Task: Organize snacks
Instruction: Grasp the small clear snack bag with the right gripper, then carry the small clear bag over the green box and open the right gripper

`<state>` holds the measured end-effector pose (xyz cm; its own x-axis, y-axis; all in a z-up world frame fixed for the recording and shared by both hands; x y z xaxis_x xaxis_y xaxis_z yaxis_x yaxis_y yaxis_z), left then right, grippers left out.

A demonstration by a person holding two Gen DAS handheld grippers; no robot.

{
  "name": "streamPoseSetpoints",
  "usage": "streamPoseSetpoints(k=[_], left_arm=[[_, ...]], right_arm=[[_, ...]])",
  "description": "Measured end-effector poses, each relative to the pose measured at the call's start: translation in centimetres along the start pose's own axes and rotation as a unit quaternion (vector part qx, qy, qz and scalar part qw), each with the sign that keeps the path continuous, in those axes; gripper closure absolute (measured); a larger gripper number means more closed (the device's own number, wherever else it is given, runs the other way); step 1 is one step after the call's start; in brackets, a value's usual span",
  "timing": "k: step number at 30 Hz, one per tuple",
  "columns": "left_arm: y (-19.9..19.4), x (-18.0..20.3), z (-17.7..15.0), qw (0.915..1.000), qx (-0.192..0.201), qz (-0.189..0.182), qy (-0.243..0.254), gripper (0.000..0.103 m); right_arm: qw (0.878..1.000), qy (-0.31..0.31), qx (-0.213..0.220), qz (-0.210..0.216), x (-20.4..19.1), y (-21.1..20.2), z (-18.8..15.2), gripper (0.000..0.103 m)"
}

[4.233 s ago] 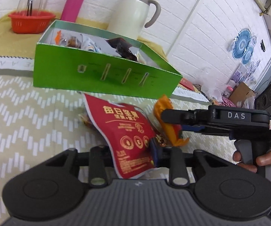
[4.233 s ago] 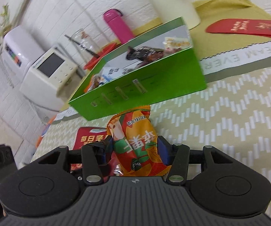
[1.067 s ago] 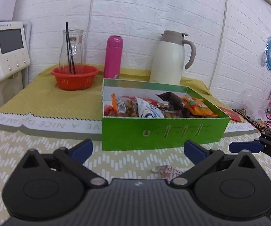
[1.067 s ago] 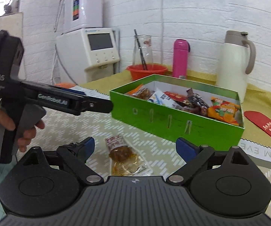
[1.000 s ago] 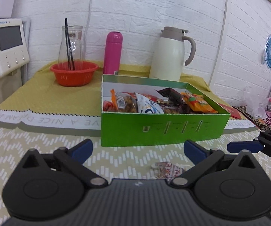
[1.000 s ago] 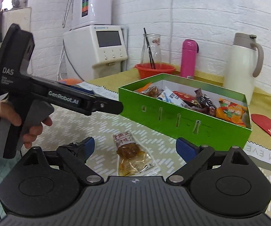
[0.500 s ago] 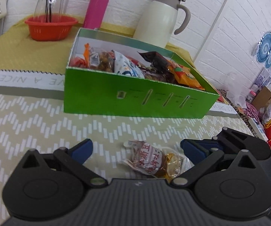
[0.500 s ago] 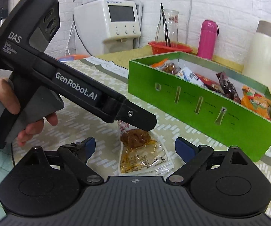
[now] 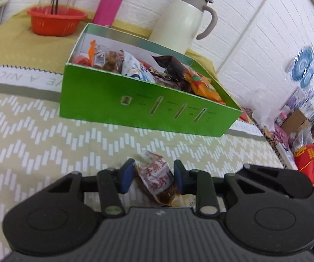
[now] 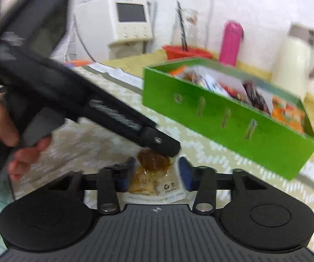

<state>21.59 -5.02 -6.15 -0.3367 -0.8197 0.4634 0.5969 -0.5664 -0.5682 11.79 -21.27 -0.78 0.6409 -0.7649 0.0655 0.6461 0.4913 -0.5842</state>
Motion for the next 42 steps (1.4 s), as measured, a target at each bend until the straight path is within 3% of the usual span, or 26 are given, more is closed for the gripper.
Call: streamPoseSetpoints(k=[9, 32, 42], left_arm=[[-1.8, 0.5, 0.5, 0.9998, 0.011, -0.012, -0.013, 0.078], [-5.2, 3.3, 2.0, 0.998, 0.056, -0.019, 0.022, 0.078], [-2.4, 4.3, 8.3, 0.9938, 0.1, -0.025, 0.041, 0.078]], right_arm=[[0.999, 0.033, 0.013, 0.003, 0.3, -1.1, 0.3, 0.055], [0.996, 0.048, 0.073, -0.025, 0.1, -4.3, 1.6, 0.055], [0.99, 0.059, 0.107, -0.067, 4.7, -2.3, 5.6, 0.055]])
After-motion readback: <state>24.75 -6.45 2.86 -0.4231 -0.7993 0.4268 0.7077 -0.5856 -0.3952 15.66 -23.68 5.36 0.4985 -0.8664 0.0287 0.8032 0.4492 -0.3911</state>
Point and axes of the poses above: each gripper's, at about its wrist camera, not at the fingertips, and y roughly the way its jaws point, x to its right, z to its top, the point moved 2 cm from there along y, roughly the way its jaws point, and after that the axes turned 2 degrees about -y, right-handed, at the moved point
